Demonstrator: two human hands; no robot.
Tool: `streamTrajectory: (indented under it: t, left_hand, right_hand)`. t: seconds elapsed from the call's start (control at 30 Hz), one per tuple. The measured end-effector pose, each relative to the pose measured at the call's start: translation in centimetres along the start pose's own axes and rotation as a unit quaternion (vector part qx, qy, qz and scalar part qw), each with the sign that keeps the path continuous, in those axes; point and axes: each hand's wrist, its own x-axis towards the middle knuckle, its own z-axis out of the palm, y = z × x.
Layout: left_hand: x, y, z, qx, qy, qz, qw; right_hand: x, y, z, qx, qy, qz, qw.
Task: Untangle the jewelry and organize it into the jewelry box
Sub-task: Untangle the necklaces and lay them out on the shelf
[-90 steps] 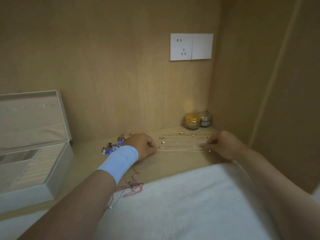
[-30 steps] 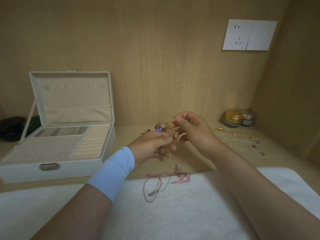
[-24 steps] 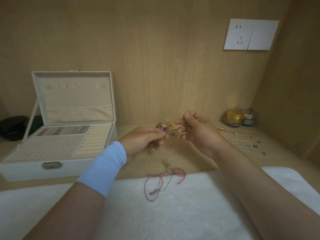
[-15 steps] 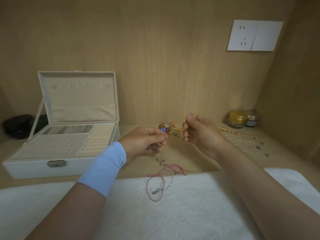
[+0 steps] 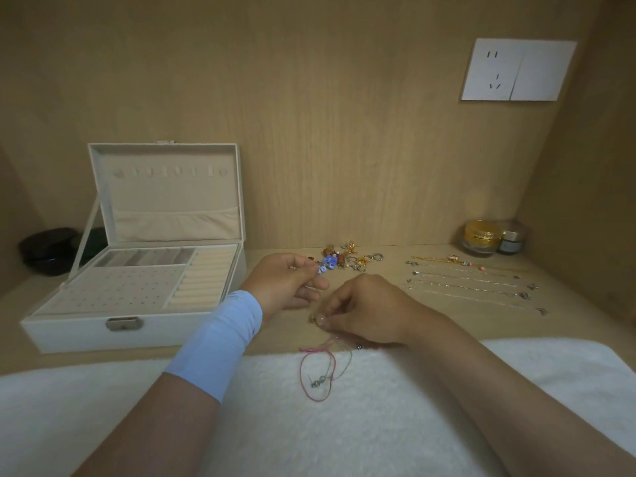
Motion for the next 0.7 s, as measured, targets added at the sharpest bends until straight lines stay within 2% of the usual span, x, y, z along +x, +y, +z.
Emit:
streamTrajectory:
  t: [0.2, 0.33, 0.47, 0.57, 0.7]
  left_hand:
    - [-0.3, 0.0, -0.5, 0.023, 0.024, -0.010, 0.999]
    - [-0.5, 0.0, -0.5, 0.042, 0.013, -0.022, 0.999]
    - [-0.4, -0.2, -0.7, 0.125, 0.024, -0.018, 0.992]
    - [-0.3, -0.5, -1.0, 0.200, 0.030, -0.009, 0.979]
    - [-0.2, -0.9, -1.3, 0.334, 0.044, 0.009, 0.942]
  right_hand:
    - [0.3, 0.2, 0.2, 0.182, -0.019, 0.040, 0.982]
    - [0.2, 0.0, -0.1, 0.211, -0.020, 0.050, 0.976]
    - [0.5, 0.1, -0.1, 0.272, 0.000, 0.059, 0.960]
    - [0.8, 0.2, 0.1, 0.276, 0.012, 0.063, 0.959]
    - [1.3, 0.7, 0.6, 0.209, 0.029, 0.065, 0.975]
